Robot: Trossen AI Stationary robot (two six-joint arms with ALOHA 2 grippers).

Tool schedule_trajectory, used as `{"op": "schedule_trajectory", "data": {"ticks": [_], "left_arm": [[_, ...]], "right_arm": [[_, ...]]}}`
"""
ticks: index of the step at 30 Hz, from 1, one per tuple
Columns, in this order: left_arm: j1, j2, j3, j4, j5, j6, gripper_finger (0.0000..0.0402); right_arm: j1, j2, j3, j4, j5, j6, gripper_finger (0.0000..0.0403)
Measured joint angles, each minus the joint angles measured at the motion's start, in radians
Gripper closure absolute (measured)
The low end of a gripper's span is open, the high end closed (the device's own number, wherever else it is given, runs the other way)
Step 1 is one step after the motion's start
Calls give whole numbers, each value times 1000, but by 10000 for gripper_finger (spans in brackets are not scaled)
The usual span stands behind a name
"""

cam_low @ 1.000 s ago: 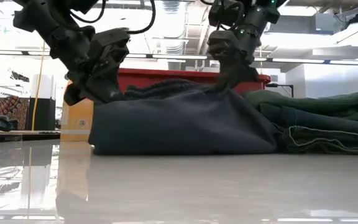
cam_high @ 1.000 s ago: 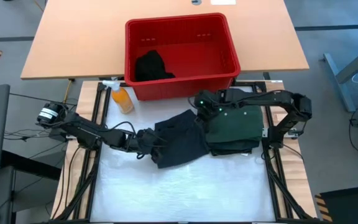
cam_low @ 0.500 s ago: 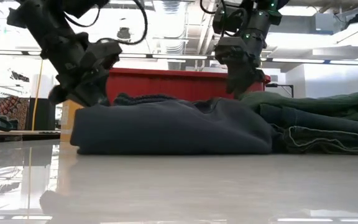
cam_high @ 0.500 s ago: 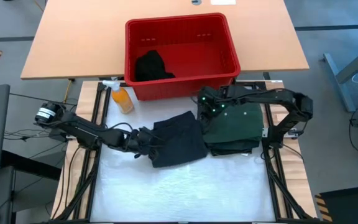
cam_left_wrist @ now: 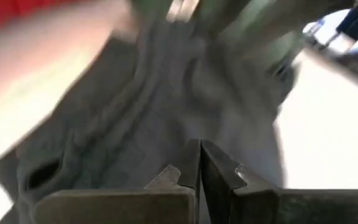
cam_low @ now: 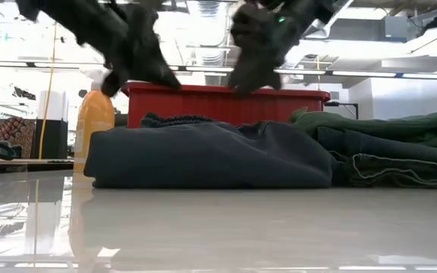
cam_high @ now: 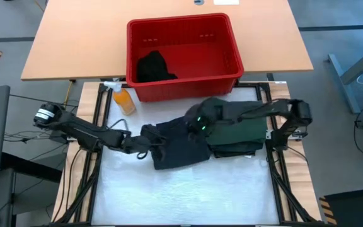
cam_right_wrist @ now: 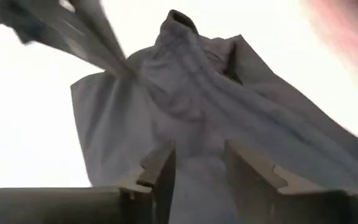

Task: Fold Laundry from Bin
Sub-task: Fold the black short

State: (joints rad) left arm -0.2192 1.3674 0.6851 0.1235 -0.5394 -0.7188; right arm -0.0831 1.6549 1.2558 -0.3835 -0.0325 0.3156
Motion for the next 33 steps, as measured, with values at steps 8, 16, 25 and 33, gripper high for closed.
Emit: {"op": "schedule_trajectory", "data": {"ticks": [8,16,25,33], "left_arm": [[97,95,-2,-113,118,-63,401],[195,103,0,-269,199,-166,401],[168,96,0,-320,267,-156,401],[-72,96,0,-443,364,-261,401]], "right_arm": [[23,155,-1,89,88,1,386],[15,174,0,93,222,27,389],[65,337,0,150,79,137,386],[232,266,-1,178,21,190,386]]}}
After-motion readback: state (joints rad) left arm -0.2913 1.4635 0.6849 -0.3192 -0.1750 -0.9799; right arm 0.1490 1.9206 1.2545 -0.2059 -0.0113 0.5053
